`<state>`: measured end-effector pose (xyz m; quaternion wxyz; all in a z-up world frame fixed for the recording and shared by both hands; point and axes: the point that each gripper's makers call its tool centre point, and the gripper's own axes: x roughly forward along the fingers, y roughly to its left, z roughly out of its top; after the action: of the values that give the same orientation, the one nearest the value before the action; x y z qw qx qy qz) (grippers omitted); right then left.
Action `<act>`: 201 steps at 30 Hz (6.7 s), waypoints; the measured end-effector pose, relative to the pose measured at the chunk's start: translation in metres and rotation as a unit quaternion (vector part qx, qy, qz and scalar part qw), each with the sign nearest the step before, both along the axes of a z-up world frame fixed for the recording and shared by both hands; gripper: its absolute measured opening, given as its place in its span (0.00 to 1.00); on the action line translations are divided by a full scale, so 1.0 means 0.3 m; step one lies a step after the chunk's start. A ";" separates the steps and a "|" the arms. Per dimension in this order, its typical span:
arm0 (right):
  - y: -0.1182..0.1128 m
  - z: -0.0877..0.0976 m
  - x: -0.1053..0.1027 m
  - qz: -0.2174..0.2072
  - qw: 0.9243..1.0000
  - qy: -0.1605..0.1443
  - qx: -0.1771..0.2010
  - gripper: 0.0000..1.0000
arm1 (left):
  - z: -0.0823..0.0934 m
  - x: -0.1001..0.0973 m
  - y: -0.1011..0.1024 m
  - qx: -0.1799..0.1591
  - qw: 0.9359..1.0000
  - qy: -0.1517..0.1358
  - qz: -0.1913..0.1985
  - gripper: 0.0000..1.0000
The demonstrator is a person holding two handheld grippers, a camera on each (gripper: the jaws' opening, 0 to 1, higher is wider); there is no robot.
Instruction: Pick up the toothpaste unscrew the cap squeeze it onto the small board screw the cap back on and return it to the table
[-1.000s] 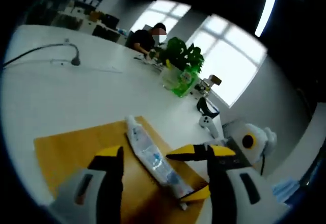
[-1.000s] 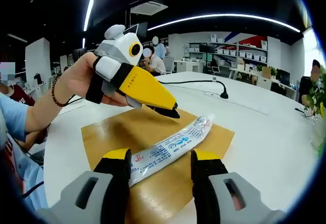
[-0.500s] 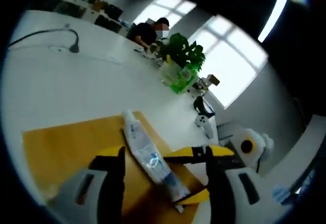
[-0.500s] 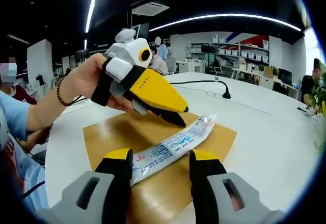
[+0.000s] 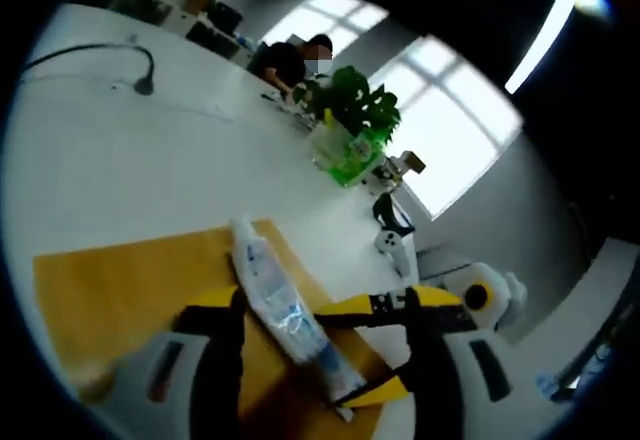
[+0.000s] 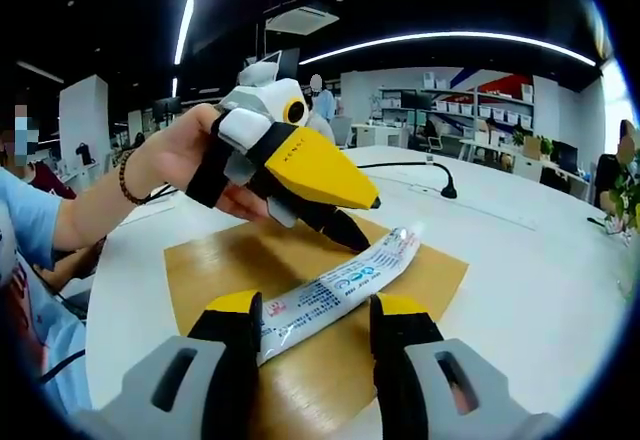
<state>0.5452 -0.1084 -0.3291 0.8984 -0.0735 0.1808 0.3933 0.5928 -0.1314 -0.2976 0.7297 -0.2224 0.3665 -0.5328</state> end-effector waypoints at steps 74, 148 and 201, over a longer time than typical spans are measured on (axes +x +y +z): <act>-0.056 0.004 0.055 -0.069 0.997 -0.033 0.000 0.68 | 0.028 0.006 -0.036 -0.045 0.999 -0.002 -0.017 0.82; 0.049 0.027 -0.002 0.090 0.984 -0.152 -0.038 0.48 | 0.077 0.005 -0.029 -0.162 0.986 -0.017 -0.039 0.10; -0.059 0.193 -0.091 0.041 0.986 -0.146 0.071 0.55 | 0.256 -0.227 0.067 -0.158 0.935 -0.311 -0.069 0.02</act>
<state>0.5178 -0.1262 -0.2711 0.9013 -0.0732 0.0164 0.4267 0.5245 -0.1114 -0.2210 0.7238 -0.1323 0.0465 -0.6756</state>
